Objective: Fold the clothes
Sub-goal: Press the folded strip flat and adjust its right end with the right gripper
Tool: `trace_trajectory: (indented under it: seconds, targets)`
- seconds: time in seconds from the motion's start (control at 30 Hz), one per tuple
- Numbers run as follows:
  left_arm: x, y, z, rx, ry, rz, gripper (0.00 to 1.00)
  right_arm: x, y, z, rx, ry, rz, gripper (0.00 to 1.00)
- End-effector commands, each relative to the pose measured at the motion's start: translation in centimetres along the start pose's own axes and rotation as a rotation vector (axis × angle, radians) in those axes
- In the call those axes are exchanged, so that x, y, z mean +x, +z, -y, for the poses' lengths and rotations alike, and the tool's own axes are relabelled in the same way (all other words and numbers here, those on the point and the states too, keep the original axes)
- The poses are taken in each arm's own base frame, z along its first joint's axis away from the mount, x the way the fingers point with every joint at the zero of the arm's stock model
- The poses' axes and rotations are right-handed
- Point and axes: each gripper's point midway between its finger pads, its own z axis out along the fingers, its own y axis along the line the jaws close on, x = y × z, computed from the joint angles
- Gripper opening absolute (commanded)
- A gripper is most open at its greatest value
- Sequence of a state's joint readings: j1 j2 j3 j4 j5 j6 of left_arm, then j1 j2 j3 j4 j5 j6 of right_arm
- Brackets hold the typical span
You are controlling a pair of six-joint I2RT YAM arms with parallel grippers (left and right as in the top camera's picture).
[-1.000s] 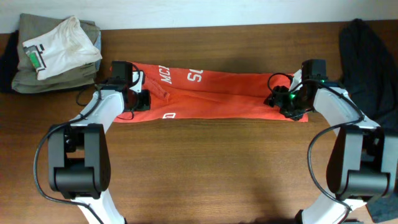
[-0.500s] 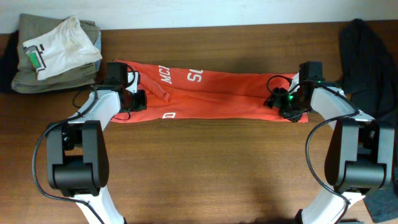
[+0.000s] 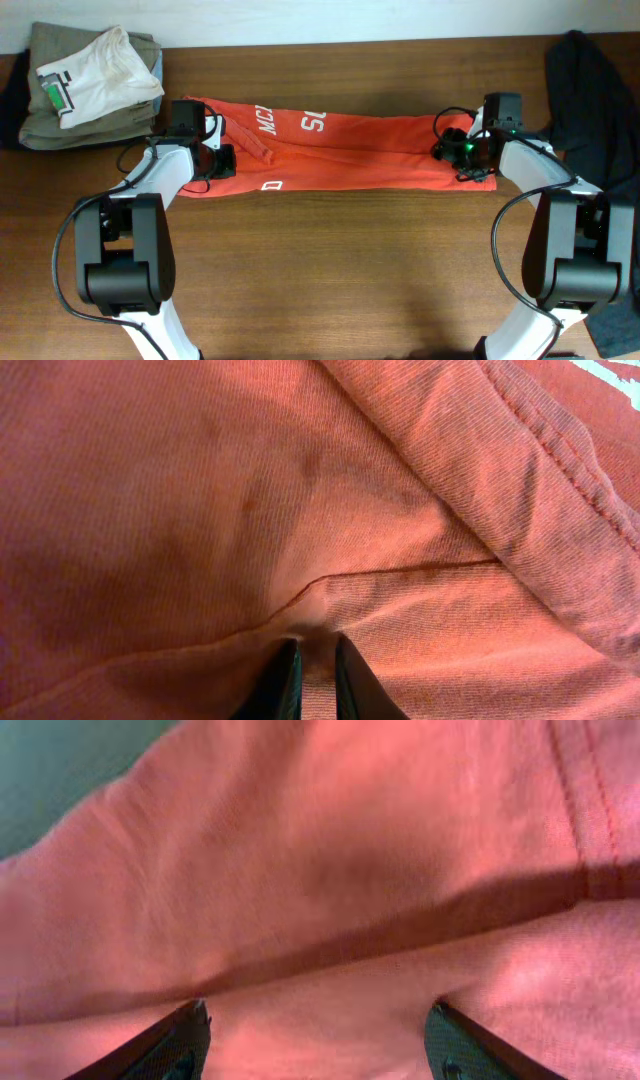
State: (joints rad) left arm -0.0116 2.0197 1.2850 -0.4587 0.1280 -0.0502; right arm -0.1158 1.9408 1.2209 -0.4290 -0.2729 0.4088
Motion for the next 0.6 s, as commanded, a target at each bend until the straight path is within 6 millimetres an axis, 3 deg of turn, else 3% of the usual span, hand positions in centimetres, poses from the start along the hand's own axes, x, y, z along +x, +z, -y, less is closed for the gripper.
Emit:
trace_trajectory:
  seconds: [0.0, 0.1, 0.3, 0.43, 0.57]
  targets:
    - [1.3, 1.5, -0.2, 0.004, -0.013, -0.046, 0.13, -0.4, 0.3, 0.1, 0.013, -0.005, 0.018, 0.73]
    - [1.4, 1.6, -0.2, 0.004, -0.013, -0.048, 0.13, -1.3, -0.7, 0.3, 0.038, -0.009, 0.03, 0.8]
    - [1.4, 1.6, -0.2, 0.004, -0.013, -0.048, 0.19, -3.0, -6.1, 4.5, 0.199, 0.101, 0.0, 0.86]
    - [1.4, 1.6, -0.2, 0.004, -0.014, -0.048, 0.18, -1.3, -6.5, 7.2, 0.235, 0.114, -0.073, 0.85]
    - [1.4, 1.6, -0.2, 0.004, -0.014, -0.048, 0.18, -1.0, -5.9, 7.4, 0.232, 0.107, -0.075, 0.84]
